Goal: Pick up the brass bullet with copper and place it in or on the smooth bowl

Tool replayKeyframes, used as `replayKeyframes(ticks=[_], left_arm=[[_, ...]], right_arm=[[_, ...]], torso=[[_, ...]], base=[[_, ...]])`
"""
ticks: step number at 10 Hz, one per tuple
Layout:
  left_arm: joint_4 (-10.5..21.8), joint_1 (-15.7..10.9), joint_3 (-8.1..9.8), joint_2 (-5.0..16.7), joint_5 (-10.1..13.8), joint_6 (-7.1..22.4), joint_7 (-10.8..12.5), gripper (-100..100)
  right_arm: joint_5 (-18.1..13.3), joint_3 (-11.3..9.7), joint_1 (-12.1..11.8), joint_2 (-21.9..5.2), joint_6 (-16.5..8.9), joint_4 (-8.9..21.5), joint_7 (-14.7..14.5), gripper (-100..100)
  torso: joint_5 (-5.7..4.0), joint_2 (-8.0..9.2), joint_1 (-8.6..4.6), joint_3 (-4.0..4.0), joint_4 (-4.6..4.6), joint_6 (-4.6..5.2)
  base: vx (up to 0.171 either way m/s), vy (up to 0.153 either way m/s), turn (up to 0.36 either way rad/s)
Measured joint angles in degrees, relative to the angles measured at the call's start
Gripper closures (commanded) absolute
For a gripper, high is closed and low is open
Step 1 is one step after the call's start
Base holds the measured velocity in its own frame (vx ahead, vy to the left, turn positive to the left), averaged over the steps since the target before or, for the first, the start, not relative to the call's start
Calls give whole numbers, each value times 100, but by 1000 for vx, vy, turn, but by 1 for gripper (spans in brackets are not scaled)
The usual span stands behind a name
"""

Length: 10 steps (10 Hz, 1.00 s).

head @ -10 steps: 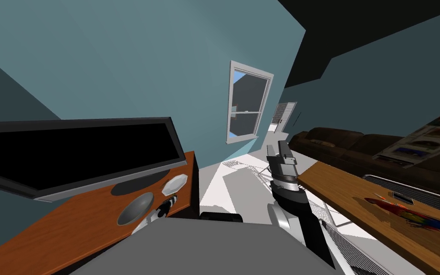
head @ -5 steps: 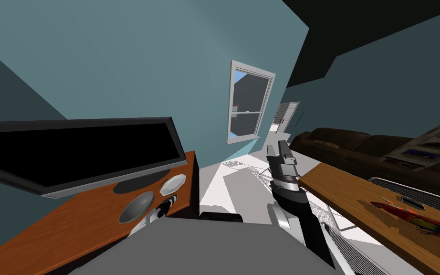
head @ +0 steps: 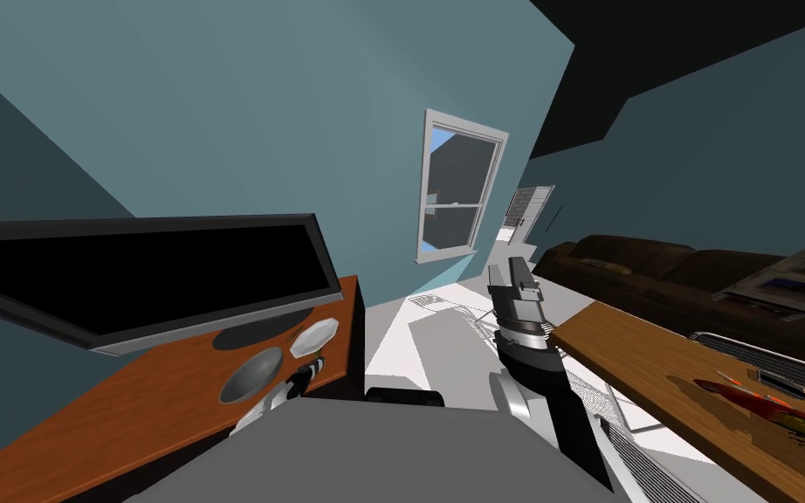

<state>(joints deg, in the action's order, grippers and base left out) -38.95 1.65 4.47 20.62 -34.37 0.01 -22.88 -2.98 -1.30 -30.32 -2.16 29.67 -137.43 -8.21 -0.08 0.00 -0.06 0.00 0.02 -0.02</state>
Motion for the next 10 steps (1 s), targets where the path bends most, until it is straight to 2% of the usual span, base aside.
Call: replayKeyframes(ticks=[1, 2, 3, 5, 7, 9, 10], left_arm=[[-70, 41, -176, 51, 76, 43, 79, 100], [-76, 47, -198, 55, 85, 51, 97, 0], [-76, 46, -195, 53, 84, 50, 95, 100], [44, 63, -274, 194, 130, -71, 135, 100], [-120, 224, -624, 425, 306, 1, 300, 100], [-130, 294, -846, 626, 413, -28, 412, 100], [37, 290, -848, 717, 411, -160, 421, 100]], right_arm=[[0, 0, 0, 0, 0, 0, 0, 0], [0, 0, 0, 0, 0, 0, 0, 0], [0, 0, 0, 0, 0, 0, 0, 0], [0, 0, 2, 0, 0, 1, 0, 0], [0, 0, 2, 0, 0, 1, 0, 0], [0, 0, 2, 0, -1, 1, 0, 0], [0, 0, 3, 0, -1, 1, 0, 0]], torso=[[0, 1, 3, 0, 0, -1], [0, 1, 7, 1, 1, 0], [0, 2, 9, 1, 1, 0], [-1, 55, 3, 29, 7, -6], [-4, 60, 3, 32, 9, -3], [-5, 77, 2, 41, 10, -6], [-5, 91, 0, 48, 11, -6]], base=[[2, -9, 9], [0, 0, 0], [-119, -13, -129], [-128, -22, -47], [-160, -14, -125], [-200, -29, -100], [-165, -31, -63]])
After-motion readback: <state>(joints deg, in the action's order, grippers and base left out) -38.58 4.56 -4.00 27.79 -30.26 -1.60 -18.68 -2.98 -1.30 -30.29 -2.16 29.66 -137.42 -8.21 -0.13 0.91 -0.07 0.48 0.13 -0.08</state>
